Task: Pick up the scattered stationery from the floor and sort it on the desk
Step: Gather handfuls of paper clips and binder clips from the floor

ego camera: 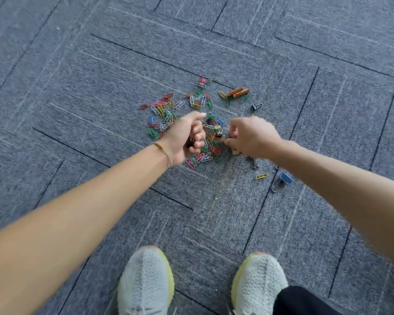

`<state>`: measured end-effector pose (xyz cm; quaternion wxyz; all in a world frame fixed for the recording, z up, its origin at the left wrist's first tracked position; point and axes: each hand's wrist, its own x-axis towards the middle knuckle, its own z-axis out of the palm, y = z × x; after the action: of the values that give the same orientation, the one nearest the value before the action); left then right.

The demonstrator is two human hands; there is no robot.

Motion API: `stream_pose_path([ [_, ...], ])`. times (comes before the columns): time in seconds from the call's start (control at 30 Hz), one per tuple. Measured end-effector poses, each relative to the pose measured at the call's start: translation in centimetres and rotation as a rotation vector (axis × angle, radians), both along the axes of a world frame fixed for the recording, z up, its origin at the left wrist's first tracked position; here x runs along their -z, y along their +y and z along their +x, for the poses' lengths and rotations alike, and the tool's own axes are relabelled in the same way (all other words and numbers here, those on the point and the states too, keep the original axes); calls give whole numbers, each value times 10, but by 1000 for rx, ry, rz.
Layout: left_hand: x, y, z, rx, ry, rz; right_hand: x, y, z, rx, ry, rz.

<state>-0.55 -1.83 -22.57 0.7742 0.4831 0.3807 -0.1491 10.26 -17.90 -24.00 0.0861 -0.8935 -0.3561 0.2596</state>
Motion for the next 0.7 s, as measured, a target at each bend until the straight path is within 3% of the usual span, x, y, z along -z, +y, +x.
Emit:
stream_pose_path([
  [0.07,-1,-4,2,91,36,205,2,-2,3,30,46,41],
  [0.13,2,-10,5,262,49,590,2,-6,6,127,187,132],
  [0.2,6,-15,8,399,23,939,-2,-13,10,312,508,295],
  [0.3,7,-21,14,530,9,1256,-4,-25,15,580,967,559],
  [0.4,8,-27,20,639,29,1422,-1,-33,16,684,1222,710],
  [0.47,10,-29,23,662,42,1469,1,-35,16,687,1283,767],
  [0.7,14,-28,25,697,-7,1590,-4,-31,19,637,1183,663],
])
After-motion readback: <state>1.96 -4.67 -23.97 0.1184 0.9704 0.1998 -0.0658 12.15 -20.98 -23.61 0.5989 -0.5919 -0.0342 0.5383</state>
